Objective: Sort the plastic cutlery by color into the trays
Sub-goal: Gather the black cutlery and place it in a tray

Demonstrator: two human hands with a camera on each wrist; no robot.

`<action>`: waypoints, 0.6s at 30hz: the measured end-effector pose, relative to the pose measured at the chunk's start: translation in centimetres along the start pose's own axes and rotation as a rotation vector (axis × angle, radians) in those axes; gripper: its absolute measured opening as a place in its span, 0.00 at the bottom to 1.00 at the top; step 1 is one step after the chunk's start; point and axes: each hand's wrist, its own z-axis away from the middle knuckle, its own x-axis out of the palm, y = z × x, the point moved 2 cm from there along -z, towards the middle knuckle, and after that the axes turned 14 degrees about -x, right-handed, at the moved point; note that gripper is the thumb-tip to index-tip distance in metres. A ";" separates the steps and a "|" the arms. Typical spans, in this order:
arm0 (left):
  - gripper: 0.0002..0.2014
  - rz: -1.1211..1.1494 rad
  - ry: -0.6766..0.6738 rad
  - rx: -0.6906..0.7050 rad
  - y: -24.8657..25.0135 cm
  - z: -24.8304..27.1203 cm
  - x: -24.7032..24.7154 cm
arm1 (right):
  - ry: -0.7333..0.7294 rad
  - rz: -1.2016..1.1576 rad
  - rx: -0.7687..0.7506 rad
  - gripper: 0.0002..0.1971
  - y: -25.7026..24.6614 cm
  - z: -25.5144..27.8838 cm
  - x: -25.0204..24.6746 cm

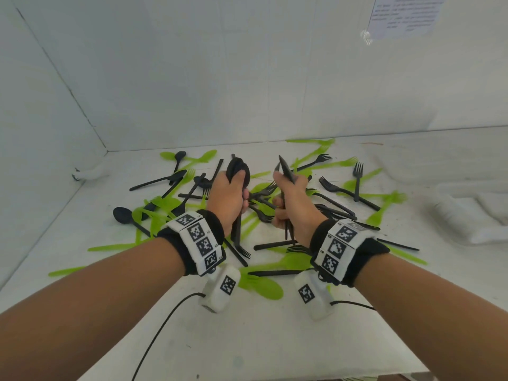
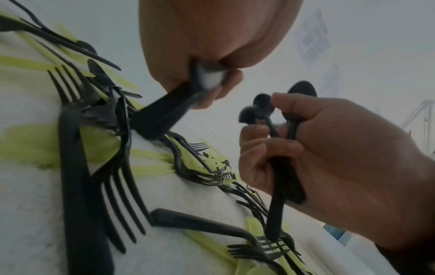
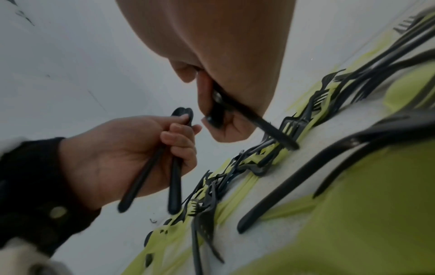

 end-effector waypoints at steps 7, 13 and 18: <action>0.19 0.039 -0.105 -0.048 0.4 1.9 2.5 | -0.187 0.078 -0.130 0.12 0.2 0.8 1.9; 0.10 0.037 -0.093 -0.014 0.5 2.4 2.7 | -0.221 0.095 -0.200 0.14 0.1 0.2 0.5; 0.09 0.117 -0.068 -0.105 -0.4 2.1 3.0 | -0.156 0.164 -0.288 0.13 -0.3 -0.2 -0.8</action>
